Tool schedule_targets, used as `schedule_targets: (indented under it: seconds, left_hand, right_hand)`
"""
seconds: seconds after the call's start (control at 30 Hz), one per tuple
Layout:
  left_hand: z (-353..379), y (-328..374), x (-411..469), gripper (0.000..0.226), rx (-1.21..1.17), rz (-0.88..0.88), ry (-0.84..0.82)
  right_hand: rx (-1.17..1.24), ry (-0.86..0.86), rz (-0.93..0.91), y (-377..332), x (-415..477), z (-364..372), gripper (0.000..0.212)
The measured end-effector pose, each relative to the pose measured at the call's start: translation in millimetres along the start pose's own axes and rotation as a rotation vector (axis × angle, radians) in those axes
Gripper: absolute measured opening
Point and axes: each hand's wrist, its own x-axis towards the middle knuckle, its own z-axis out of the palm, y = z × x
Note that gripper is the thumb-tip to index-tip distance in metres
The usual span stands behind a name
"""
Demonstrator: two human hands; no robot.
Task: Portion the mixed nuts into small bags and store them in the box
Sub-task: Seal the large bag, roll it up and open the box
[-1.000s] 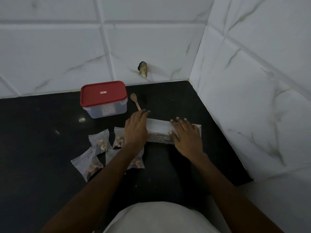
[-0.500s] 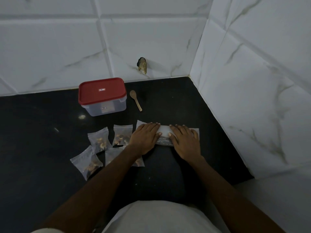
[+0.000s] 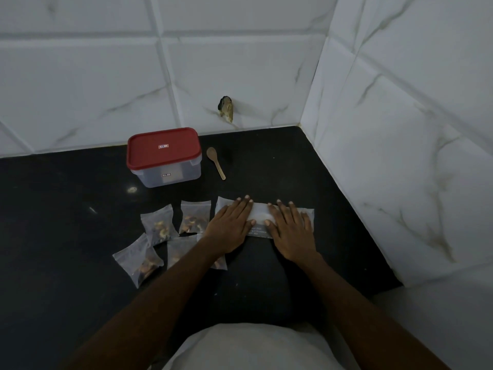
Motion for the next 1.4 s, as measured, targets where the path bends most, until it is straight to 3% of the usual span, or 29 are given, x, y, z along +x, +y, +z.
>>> schedule_targets:
  seconds: [0.4, 0.53, 0.63, 0.8, 0.9, 1.07, 1.23, 1.4]
  left_hand:
    - [-38, 5, 21, 0.078, 0.086, 0.021, -0.05]
    - [-53, 10, 27, 0.061, 0.102, 0.044, -0.034]
    - [-55, 15, 26, 0.047, 0.022, 0.021, -0.113]
    - [-58, 25, 12, 0.034, 0.191, 0.08, -0.09]
    - [-55, 29, -2, 0.03, 0.104, 0.031, -0.157]
    - [-61, 25, 2, 0.04, -0.104, -0.061, -0.23]
    - [-58, 12, 26, 0.042, -0.221, -0.195, -0.178]
    - [-46, 23, 38, 0.049, 0.07, -0.228, -0.074]
  right_hand:
    - [0.001, -0.116, 0.011, 19, 18, -55, 0.065]
    - [0.034, -0.072, -0.035, 16, 23, -66, 0.047]
    - [0.057, -0.129, -0.059, 16, 21, -71, 0.039]
    - [0.204, -0.127, -0.105, 22, 13, -77, 0.021]
    - [0.159, -0.203, -0.179, 23, 3, -77, 0.017]
    - [0.38, -0.293, -0.057, 28, 8, -86, 0.013]
    - [0.296, -0.176, -0.046, 29, 36, -80, 0.017]
    - [0.013, -0.137, -0.101, 31, 47, -74, 0.024]
